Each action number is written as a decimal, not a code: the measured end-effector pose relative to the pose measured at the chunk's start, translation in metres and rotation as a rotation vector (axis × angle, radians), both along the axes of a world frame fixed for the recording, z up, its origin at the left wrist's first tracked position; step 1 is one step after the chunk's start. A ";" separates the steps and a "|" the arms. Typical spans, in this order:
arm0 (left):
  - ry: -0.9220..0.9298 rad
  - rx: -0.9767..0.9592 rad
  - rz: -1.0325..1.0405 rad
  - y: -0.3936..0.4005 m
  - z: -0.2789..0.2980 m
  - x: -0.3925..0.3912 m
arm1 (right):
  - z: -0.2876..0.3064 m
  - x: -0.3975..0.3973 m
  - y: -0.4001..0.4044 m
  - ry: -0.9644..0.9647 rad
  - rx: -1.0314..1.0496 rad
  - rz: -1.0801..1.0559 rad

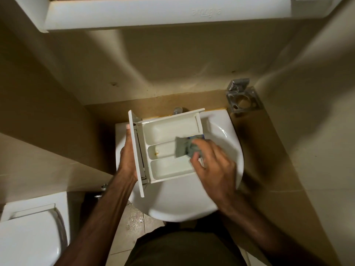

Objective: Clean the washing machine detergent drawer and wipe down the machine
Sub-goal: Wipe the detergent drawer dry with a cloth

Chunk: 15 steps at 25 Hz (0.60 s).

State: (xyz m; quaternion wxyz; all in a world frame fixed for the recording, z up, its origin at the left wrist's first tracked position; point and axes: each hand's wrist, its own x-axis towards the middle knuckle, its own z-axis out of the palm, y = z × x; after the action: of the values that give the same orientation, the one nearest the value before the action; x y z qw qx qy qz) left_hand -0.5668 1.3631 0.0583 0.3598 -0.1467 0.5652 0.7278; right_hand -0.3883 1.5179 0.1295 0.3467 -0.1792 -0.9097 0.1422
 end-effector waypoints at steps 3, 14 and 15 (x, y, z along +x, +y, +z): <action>0.012 0.035 -0.019 -0.003 -0.002 -0.002 | -0.002 0.001 0.021 -0.150 0.208 -0.063; -0.047 0.031 -0.085 0.005 0.000 0.016 | 0.009 -0.007 0.005 -0.082 -0.188 -0.019; -0.052 0.046 -0.077 0.005 0.002 0.018 | 0.014 -0.007 0.007 -0.025 -0.234 -0.026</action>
State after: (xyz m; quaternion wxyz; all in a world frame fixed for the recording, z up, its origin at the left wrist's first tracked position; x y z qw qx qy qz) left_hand -0.5489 1.3679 0.0606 0.4055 -0.1355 0.5441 0.7219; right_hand -0.3954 1.5252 0.1439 0.3139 -0.2320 -0.8887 0.2406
